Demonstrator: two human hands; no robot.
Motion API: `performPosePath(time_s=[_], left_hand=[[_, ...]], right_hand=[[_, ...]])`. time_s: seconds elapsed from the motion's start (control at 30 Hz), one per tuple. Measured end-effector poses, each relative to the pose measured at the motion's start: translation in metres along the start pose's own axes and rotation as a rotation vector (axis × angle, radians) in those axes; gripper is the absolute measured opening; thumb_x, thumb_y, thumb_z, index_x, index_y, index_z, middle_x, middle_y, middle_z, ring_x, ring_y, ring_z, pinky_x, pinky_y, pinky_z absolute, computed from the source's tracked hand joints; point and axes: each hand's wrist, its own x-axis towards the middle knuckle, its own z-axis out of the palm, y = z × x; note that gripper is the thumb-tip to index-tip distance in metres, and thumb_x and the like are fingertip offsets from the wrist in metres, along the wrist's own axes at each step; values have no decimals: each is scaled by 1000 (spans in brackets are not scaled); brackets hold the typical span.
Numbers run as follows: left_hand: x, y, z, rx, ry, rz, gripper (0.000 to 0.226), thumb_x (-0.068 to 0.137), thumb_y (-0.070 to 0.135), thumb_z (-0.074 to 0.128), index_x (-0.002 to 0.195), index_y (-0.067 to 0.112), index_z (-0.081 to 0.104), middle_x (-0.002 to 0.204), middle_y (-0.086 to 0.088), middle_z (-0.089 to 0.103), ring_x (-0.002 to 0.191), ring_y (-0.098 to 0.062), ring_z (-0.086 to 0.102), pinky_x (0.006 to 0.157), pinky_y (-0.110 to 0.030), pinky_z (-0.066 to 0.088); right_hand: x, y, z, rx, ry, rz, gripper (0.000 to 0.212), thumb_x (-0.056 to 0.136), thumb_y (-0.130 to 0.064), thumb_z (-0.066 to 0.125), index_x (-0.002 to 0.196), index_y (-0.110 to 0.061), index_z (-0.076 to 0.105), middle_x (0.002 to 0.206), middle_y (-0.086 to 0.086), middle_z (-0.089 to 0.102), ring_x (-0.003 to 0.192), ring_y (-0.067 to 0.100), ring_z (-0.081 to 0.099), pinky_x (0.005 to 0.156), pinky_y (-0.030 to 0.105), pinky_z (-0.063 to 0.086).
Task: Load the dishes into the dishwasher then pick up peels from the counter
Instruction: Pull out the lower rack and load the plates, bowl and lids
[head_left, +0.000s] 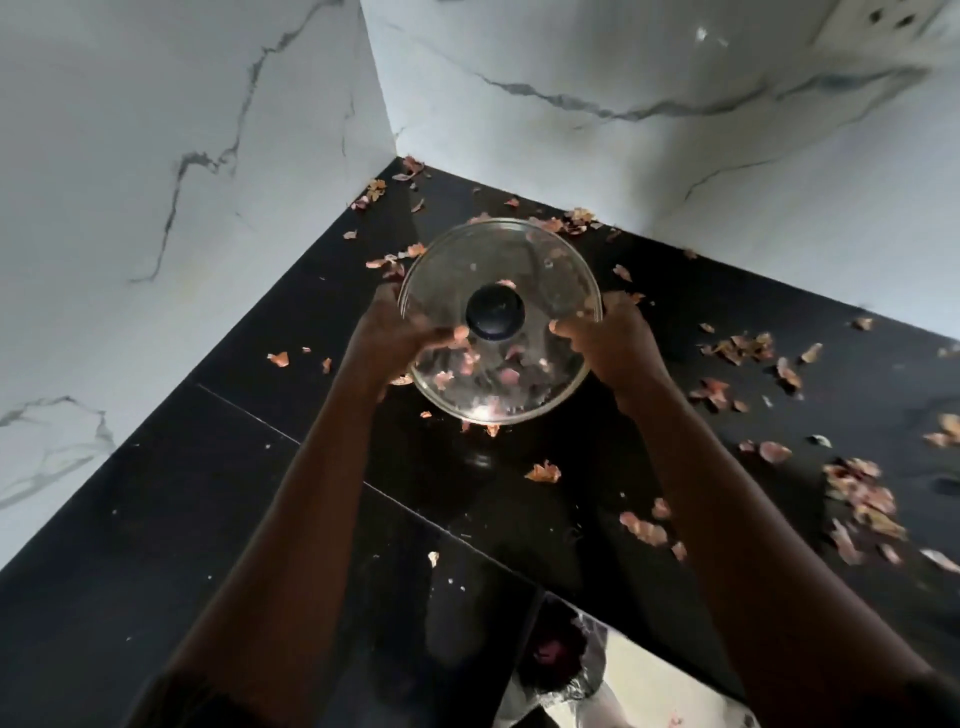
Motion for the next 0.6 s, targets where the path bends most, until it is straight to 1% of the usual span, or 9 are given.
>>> performPosePath(time_s=[0.07, 0.13, 0.17, 0.2, 0.3, 0.37, 0.47, 0.5, 0.6], left_hand=[[-28, -7, 18, -3, -6, -1, 75, 60, 33, 95, 122, 18, 57, 104, 4, 72, 94, -10, 69, 81, -31, 55], [-52, -17, 35, 23, -27, 8, 57, 68, 26, 92, 115, 21, 60, 97, 9, 71, 88, -7, 68, 70, -25, 49], [-64, -21, 41, 41, -67, 17, 53, 69, 27, 91, 113, 22, 61, 95, 10, 71, 88, -8, 68, 70, -25, 49], [-74, -25, 48, 42, -110, 18, 55, 68, 32, 91, 113, 23, 62, 95, 11, 72, 89, -9, 69, 72, -26, 51], [-99, -34, 63, 92, -201, 20, 86, 45, 65, 86, 119, 30, 62, 102, 10, 74, 95, -14, 71, 87, -41, 58], [-116, -35, 76, 138, -264, 58, 90, 41, 73, 84, 118, 31, 62, 103, 9, 73, 96, -16, 70, 88, -44, 58], [-145, -29, 95, 153, -332, 68, 58, 68, 45, 89, 115, 26, 60, 102, 8, 71, 98, -15, 67, 88, -40, 55], [-153, -29, 102, 145, -368, 72, 56, 72, 40, 88, 118, 24, 60, 102, 7, 71, 98, -16, 67, 86, -39, 56], [-172, -25, 123, 185, -422, 86, 68, 71, 41, 88, 125, 21, 51, 104, 1, 69, 95, -17, 67, 82, -43, 59]], right_hand=[[-36, 22, -14, -9, 9, 19, 50, 79, -39, 76, 120, -19, 58, 100, 0, 70, 86, 15, 68, 68, 31, 51], [-72, 46, -23, -26, 25, 53, 46, 82, -41, 76, 119, -19, 59, 96, -1, 70, 81, 13, 68, 61, 27, 49], [-91, 56, -26, -11, 25, 79, 45, 83, -42, 76, 119, -21, 60, 95, -1, 71, 80, 12, 69, 60, 26, 50], [-111, 66, -27, 25, 34, 113, 46, 82, -42, 76, 119, -22, 60, 96, 0, 71, 81, 13, 70, 62, 29, 54], [-156, 99, -31, 140, 122, 193, 49, 68, -46, 79, 108, -24, 62, 93, 4, 73, 84, 22, 73, 76, 49, 62], [-185, 114, -37, 169, 146, 206, 41, 70, -42, 80, 103, -25, 64, 90, 1, 75, 85, 20, 74, 79, 44, 62], [-220, 133, -53, 160, 167, 218, 27, 79, -37, 80, 97, -25, 65, 87, -2, 73, 82, 16, 71, 71, 33, 58], [-229, 140, -59, 165, 185, 226, 25, 80, -35, 79, 99, -27, 63, 89, -3, 73, 83, 15, 71, 74, 35, 59], [-258, 162, -76, 188, 227, 246, 37, 74, -39, 78, 106, -28, 63, 97, -2, 73, 88, 16, 72, 82, 45, 62]])
